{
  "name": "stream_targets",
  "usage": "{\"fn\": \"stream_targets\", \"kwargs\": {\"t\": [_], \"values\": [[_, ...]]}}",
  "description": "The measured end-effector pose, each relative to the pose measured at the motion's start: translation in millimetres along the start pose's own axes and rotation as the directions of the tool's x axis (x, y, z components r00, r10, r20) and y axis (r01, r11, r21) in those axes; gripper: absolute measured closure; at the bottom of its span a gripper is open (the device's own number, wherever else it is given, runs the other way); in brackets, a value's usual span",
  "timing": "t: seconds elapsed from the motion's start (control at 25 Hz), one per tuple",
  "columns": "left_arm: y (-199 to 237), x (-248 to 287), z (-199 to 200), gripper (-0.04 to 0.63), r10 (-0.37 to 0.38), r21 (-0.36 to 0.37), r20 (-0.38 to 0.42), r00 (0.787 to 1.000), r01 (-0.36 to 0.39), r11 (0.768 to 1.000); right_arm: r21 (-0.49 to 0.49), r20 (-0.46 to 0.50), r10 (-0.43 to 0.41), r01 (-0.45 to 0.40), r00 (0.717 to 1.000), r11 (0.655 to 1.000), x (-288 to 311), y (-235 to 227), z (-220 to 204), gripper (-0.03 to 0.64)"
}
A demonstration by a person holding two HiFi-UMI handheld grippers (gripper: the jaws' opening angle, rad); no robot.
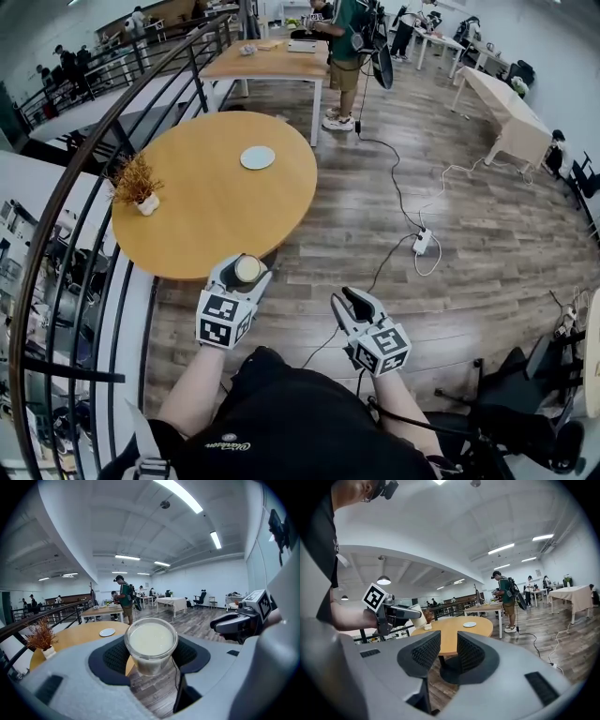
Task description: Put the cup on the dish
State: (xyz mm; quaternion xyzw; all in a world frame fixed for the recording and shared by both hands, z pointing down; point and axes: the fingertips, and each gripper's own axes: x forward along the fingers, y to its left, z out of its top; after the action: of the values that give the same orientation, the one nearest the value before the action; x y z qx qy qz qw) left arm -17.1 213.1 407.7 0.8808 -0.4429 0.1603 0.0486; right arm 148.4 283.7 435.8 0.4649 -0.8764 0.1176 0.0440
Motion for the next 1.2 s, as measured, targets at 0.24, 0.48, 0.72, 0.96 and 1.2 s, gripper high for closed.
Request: {"fn": "stream_targets", "kwargs": {"t": [0.24, 0.48, 0.72, 0.96, 1.2], "values": [[-4, 15, 6, 0.328, 0.004, 0.006, 0.007, 1.000, -0.004, 1.000, -0.009, -0.011, 0.022, -0.022, 1.000, 1.000, 4, -9, -2, 0.523], [9, 35, 5, 0.328, 0.009, 0.000, 0.005, 1.000, -0.009, 1.000, -0.015, -0.020, 0.023, -0.023, 1.000, 1.000, 17, -26, -2, 0.523], [28, 67, 17, 0.328, 0.006, -0.004, 0.015, 1.000, -0.006, 1.000, -0.030, -0.039, 0.025, -0.026, 0.999, 0.999, 44, -49, 5, 0.523], [63, 103, 29, 0.328, -0.012, -0.003, 0.005, 1.000, 0.012, 1.000, -0.034, -0.042, 0.025, -0.026, 0.999, 0.999, 92, -67, 24, 0.523], [123, 148, 47, 0.328, -0.024, -0.010, -0.013, 1.000, 0.024, 1.000, -0.008, -0.064, 0.013, -0.014, 0.998, 1.000, 158, -88, 41, 0.523]]}}
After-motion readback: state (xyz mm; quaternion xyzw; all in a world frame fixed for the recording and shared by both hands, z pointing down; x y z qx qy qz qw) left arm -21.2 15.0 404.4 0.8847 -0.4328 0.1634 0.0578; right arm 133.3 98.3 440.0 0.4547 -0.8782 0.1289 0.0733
